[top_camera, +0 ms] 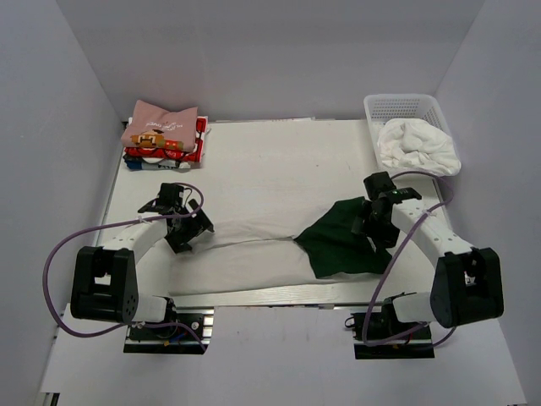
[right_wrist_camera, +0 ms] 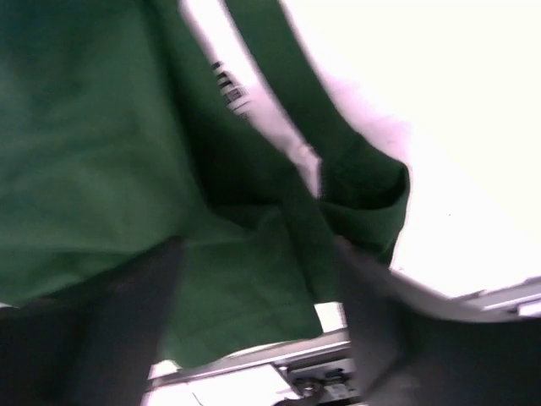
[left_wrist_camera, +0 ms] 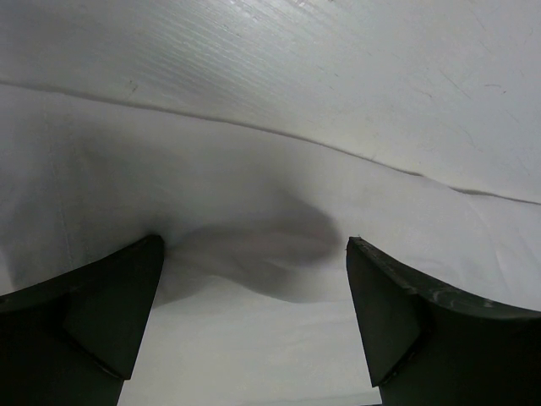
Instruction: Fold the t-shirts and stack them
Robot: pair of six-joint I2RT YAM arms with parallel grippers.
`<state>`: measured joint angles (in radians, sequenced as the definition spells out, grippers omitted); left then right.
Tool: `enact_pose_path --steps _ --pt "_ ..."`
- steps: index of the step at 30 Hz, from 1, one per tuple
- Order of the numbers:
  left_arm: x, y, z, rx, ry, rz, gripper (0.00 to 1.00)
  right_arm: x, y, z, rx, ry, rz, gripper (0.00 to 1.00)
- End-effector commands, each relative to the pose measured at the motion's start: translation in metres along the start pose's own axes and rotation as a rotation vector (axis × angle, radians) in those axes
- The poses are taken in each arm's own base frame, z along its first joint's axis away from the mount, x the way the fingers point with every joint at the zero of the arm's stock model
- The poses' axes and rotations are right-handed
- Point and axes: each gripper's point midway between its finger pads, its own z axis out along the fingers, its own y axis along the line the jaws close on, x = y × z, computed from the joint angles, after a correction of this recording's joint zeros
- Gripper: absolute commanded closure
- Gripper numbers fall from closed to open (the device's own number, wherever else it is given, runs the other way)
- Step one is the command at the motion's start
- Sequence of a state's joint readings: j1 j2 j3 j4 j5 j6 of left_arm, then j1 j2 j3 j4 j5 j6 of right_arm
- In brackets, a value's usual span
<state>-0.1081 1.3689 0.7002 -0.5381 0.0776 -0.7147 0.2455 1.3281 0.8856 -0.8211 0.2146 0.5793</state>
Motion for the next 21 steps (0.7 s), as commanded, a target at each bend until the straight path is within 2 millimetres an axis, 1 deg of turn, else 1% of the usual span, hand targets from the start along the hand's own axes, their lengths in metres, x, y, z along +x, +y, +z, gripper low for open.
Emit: enact_pose_path --steps 1,2,3,4,5,6,7,8,9,10,11,12,13,14,15,16,17,18,19,20,21 --pt "0.007 0.018 -0.003 -0.078 0.014 0.013 0.00 -0.019 -0.004 0.005 0.050 -0.071 0.007 0.14" --pt "0.005 0.019 -0.005 -0.086 0.007 0.013 0.00 -0.023 -0.004 0.004 0.058 -0.078 0.006 0.10" --pt "0.005 0.019 -0.005 -0.086 0.007 0.013 0.00 -0.027 -0.010 -0.001 0.093 -0.099 0.005 0.10" --pt "0.005 0.019 -0.005 -0.086 0.007 0.013 0.00 -0.032 -0.009 -0.005 0.092 -0.114 0.006 0.10" --pt "0.004 0.017 -0.006 -0.087 0.007 0.004 0.00 -0.036 -0.007 -0.013 0.074 -0.138 0.005 0.10" --pt "0.004 0.017 -0.006 -0.087 0.007 0.004 0.00 -0.042 0.000 -0.019 0.032 -0.158 -0.002 0.10" --pt "0.000 0.014 -0.010 -0.077 -0.005 0.005 0.00 -0.045 0.006 -0.023 -0.002 -0.169 -0.031 0.10" --pt "-0.003 0.011 -0.012 -0.070 -0.013 0.005 0.00 -0.050 0.019 -0.035 -0.089 -0.204 -0.034 0.10" --pt "-0.003 0.011 -0.015 -0.069 -0.014 0.005 0.00 -0.046 0.033 -0.040 -0.165 -0.200 -0.081 0.10" --pt "-0.006 0.008 -0.016 -0.061 -0.023 0.015 0.00 -0.052 0.043 -0.045 -0.221 -0.236 -0.113 0.10" --pt "-0.009 0.005 -0.021 -0.052 -0.033 0.016 0.00 -0.057 0.064 -0.058 -0.330 -0.285 -0.134 0.10" --pt "-0.011 0.003 -0.023 -0.043 -0.044 0.016 0.00 -0.060 0.074 -0.055 -0.385 -0.316 -0.161 0.10" --pt "-0.014 0.000 -0.025 -0.036 -0.052 0.017 0.00 -0.067 0.081 -0.057 -0.409 -0.347 -0.164 0.10" --pt "-0.014 -0.002 -0.028 -0.021 -0.055 0.018 0.00 -0.067 0.082 -0.050 -0.393 -0.334 -0.170 0.10" --pt "-0.014 -0.005 -0.030 -0.007 -0.058 0.018 0.00 -0.074 0.085 -0.046 -0.379 -0.337 -0.169 0.10" --pt "-0.018 -0.007 -0.032 0.000 -0.066 0.028 0.00 -0.082 0.078 -0.038 -0.317 -0.356 -0.150 0.10" --pt "-0.019 -0.012 -0.034 0.015 -0.067 0.029 0.00 -0.088 0.077 -0.031 -0.284 -0.348 -0.127 0.10" --pt "-0.018 -0.013 -0.034 0.024 -0.059 0.029 0.00 -0.089 0.075 -0.019 -0.252 -0.327 -0.125 0.10" --pt "-0.024 -0.018 -0.036 0.039 -0.077 0.031 0.00 -0.102 0.067 -0.016 -0.184 -0.367 -0.106 0.10" --pt "-0.025 -0.022 -0.036 0.056 -0.080 0.032 0.00 -0.105 0.063 -0.010 -0.158 -0.362 -0.094 0.10" --pt "-0.028 -0.024 -0.038 0.062 -0.087 0.033 0.00 -0.103 0.061 0.003 -0.123 -0.328 -0.099 0.10"
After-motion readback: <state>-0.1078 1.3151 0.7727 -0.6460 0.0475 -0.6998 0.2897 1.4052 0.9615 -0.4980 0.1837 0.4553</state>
